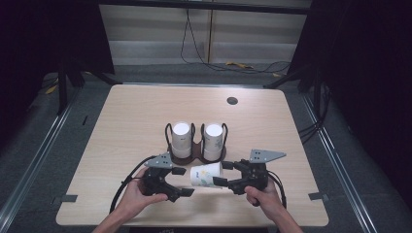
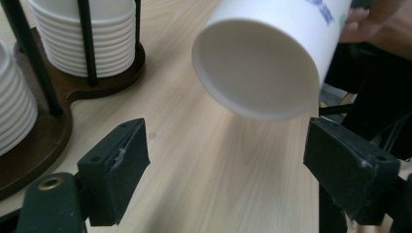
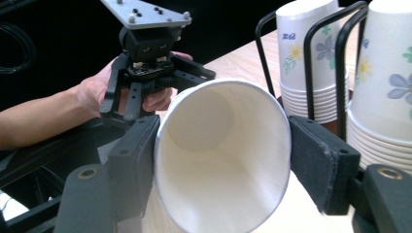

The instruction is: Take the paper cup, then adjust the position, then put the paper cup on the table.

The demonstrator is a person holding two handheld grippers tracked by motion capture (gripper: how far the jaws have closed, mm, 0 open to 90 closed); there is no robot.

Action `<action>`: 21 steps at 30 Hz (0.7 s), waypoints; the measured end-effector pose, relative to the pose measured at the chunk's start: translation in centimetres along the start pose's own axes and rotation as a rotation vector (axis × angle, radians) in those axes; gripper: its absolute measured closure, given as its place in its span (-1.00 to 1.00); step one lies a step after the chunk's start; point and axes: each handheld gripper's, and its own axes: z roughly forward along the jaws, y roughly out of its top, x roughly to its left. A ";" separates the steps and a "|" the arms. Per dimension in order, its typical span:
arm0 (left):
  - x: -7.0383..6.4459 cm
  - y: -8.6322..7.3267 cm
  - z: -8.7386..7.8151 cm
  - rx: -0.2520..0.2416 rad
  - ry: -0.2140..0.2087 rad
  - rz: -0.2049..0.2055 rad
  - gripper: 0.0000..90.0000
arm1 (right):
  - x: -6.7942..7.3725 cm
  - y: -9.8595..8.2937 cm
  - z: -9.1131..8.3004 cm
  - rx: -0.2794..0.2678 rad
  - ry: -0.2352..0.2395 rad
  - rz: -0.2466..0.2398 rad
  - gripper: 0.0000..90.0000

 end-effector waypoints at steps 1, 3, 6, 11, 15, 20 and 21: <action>0.1 -0.1 -0.1 0.011 0.007 0.006 -0.64 | 0.0 0.0 -0.1 0.001 -0.007 0.003 -0.32; 0.1 -0.1 -0.2 0.015 0.013 0.007 -0.64 | -0.2 0.0 -0.2 0.009 -0.036 0.012 -0.32; 0.3 0.0 -0.3 0.013 0.026 0.000 -0.64 | -0.4 0.0 -0.5 0.014 -0.057 0.022 -0.31; 0.4 -0.1 -0.4 0.030 0.045 -0.004 -0.64 | -0.8 0.1 -1.2 0.029 -0.101 0.038 -0.30; 0.4 -0.3 -0.5 0.052 0.058 0.003 -0.63 | -1.1 0.3 -1.5 0.046 -0.133 0.041 -0.30; 0.7 -0.5 -0.7 0.057 0.068 -0.005 -0.63 | -1.4 1.0 -2.1 0.071 -0.175 0.032 -0.30; 0.7 -0.5 -0.7 0.057 0.063 -0.003 -0.63 | -1.5 1.2 -2.4 0.074 -0.189 0.026 -0.30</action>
